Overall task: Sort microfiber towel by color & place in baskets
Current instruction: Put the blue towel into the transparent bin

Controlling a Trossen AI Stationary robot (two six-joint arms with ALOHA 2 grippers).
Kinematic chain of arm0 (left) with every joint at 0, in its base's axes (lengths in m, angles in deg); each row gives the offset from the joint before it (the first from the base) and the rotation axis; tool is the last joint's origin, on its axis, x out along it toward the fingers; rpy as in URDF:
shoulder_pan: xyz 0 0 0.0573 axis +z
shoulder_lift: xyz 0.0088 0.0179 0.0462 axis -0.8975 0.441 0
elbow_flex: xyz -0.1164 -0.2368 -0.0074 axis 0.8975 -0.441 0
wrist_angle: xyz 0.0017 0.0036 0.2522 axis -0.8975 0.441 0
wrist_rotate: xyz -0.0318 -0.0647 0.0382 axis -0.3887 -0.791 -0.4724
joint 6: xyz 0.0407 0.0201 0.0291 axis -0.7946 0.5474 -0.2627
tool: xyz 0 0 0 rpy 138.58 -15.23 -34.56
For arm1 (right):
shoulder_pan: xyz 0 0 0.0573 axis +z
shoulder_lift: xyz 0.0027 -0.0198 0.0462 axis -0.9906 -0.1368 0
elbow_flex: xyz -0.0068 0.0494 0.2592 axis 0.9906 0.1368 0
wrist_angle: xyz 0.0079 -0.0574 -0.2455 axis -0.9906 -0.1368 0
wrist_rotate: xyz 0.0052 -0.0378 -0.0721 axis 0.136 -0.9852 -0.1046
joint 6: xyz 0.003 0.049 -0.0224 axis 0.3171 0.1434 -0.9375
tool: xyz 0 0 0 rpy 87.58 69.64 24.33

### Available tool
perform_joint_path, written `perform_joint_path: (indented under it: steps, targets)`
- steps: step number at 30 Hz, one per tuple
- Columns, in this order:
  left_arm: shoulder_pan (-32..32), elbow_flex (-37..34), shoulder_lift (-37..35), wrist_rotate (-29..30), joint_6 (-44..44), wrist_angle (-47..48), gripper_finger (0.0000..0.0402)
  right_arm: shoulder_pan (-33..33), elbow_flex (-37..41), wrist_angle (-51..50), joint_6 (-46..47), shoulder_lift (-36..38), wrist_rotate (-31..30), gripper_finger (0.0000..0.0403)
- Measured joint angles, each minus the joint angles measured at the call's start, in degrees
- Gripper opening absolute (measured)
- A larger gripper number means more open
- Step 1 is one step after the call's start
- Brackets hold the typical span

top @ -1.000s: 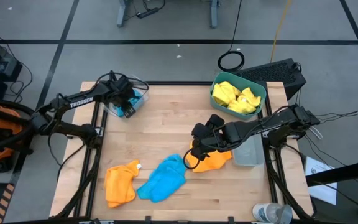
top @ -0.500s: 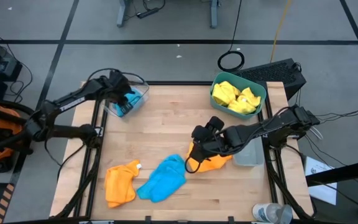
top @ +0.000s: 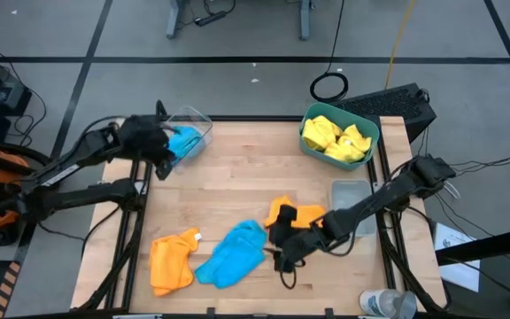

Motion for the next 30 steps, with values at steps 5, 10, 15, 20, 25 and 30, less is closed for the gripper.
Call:
perform_joint_path:
  steps: [5,10,15,20,25,30]
  targets:
    - [-10.5,-4.1,-5.7,1.1,6.6,-5.6,0.0084,0.6,0.8,8.3,-3.3,-7.0,-0.1,0.0304]
    - [-18.0,-7.4,-5.8,2.4,9.0,-13.8,0.0084,0.1,-3.7,12.6,-4.9,-15.1,0.2,0.0317]
    - [-24.3,-9.1,-2.2,3.9,8.5,-19.2,0.0084,-0.9,-10.8,12.8,-5.0,-21.8,2.7,0.0318]
    - [-31.4,-11.5,1.1,8.0,8.7,-25.5,0.0084,-3.4,-15.6,7.8,-3.7,-28.7,5.8,0.0317]
    - [-38.1,-11.9,4.5,14.6,9.1,-27.3,0.0084,-6.4,-16.7,6.7,-1.0,-31.0,9.6,0.0292]
    - [-42.0,-11.9,7.1,17.8,10.5,-29.6,0.0084,-7.6,-16.6,6.3,-3.3,-30.7,11.3,0.0214]
